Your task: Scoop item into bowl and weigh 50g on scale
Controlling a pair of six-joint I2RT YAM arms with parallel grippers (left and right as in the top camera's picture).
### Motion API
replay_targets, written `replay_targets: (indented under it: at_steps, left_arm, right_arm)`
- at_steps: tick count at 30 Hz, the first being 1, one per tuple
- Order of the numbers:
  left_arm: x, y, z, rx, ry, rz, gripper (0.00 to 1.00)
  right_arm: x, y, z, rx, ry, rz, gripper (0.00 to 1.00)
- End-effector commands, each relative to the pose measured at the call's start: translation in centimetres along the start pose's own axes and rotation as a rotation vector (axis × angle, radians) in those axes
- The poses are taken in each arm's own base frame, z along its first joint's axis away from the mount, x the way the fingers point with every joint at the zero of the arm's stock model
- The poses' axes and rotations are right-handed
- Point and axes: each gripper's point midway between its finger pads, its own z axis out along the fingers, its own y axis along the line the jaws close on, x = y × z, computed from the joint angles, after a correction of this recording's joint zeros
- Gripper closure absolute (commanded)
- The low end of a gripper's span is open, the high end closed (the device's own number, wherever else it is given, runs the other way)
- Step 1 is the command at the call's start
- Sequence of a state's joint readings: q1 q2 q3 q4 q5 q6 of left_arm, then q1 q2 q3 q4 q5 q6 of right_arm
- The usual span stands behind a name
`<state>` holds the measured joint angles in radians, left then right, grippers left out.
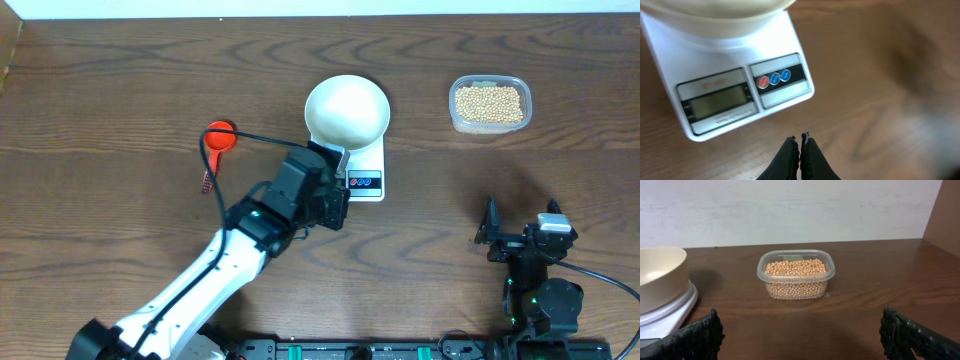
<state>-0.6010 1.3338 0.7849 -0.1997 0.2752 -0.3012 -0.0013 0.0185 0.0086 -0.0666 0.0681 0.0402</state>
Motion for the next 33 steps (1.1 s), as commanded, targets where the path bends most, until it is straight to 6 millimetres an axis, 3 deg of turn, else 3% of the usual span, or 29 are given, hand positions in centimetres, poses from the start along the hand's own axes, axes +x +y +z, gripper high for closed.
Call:
replay_targets:
  at_steps: [1, 5, 12, 18, 26, 33]
  left_arm:
    - [-1.5, 2.1, 0.6, -0.193, -0.099, -0.093, 0.93]
    - [-1.7, 2.8, 2.0, -0.278, -0.137, -0.077, 0.93]
    - [-1.1, 3.7, 5.6, -0.289, -0.123, -0.069, 0.93]
    - [-1.4, 3.7, 7.3, -0.279, -0.139, -0.02, 0.93]
    - [-0.6, 4.3, 9.0, -0.288, -0.118, 0.027, 0.93]
    - [-0.5, 4.4, 9.3, -0.292, -0.109, 0.054, 0.93]
  right_arm:
    - [0.1, 0.0, 0.0, 0.0, 0.002, -0.005, 0.01]
    - [0.1, 0.0, 0.0, 0.0, 0.002, -0.005, 0.01]
    - [0.1, 0.0, 0.0, 0.0, 0.002, -0.005, 0.01]
    - [0.1, 0.0, 0.0, 0.0, 0.002, -0.005, 0.01]
    - [0.1, 0.0, 0.0, 0.0, 0.002, -0.005, 0.01]
    - [0.1, 0.0, 0.0, 0.0, 0.002, -0.005, 0.01]
